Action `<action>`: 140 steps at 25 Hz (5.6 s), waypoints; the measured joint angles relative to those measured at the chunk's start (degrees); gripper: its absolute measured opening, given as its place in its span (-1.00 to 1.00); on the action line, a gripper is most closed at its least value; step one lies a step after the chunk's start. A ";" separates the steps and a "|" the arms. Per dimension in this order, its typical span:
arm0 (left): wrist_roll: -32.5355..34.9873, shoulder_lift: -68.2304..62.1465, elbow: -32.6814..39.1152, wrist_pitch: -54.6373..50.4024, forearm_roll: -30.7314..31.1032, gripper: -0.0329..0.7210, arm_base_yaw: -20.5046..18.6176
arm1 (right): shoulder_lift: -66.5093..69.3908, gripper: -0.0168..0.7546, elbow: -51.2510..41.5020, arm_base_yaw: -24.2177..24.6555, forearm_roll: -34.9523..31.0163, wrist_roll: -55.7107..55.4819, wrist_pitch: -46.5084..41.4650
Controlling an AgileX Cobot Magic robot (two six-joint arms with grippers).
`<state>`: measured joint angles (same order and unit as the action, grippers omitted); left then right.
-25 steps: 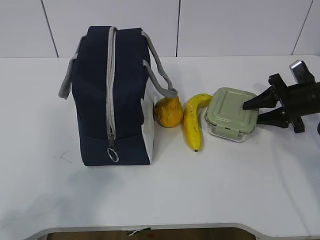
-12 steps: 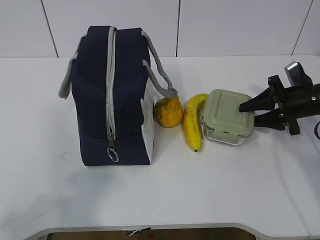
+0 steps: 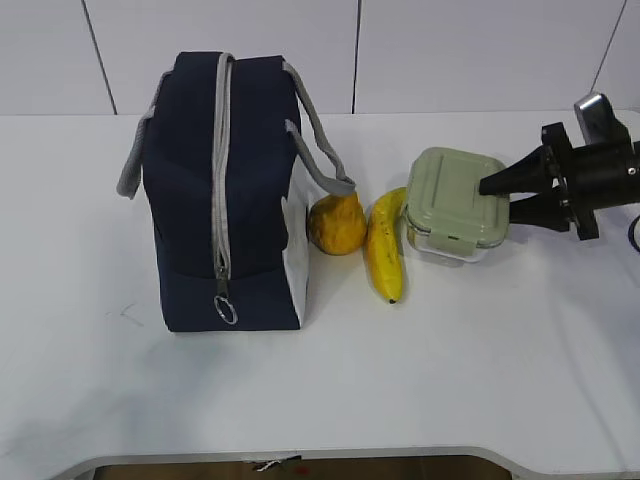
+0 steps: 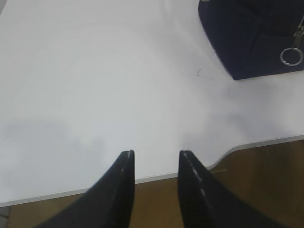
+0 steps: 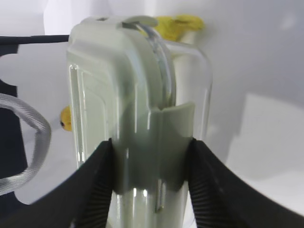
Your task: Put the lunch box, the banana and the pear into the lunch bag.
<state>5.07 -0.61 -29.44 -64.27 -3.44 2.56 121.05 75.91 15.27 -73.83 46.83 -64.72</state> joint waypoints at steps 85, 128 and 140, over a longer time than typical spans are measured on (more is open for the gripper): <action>25.98 -101.94 -57.02 0.81 -53.33 -0.88 6.88 | -8.01 -0.01 18.63 -31.44 15.91 -14.11 12.89; 27.98 -103.10 -57.02 1.35 -51.74 -0.88 5.79 | 6.80 0.34 32.20 -33.97 13.90 -18.83 4.04; 24.73 -103.10 -57.02 1.35 -42.67 -0.88 3.83 | 6.55 0.30 51.64 -33.97 34.84 -27.82 -5.43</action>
<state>29.80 -103.71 -86.46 -62.92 -46.11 6.38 127.60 127.55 -18.70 -38.99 19.01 -70.16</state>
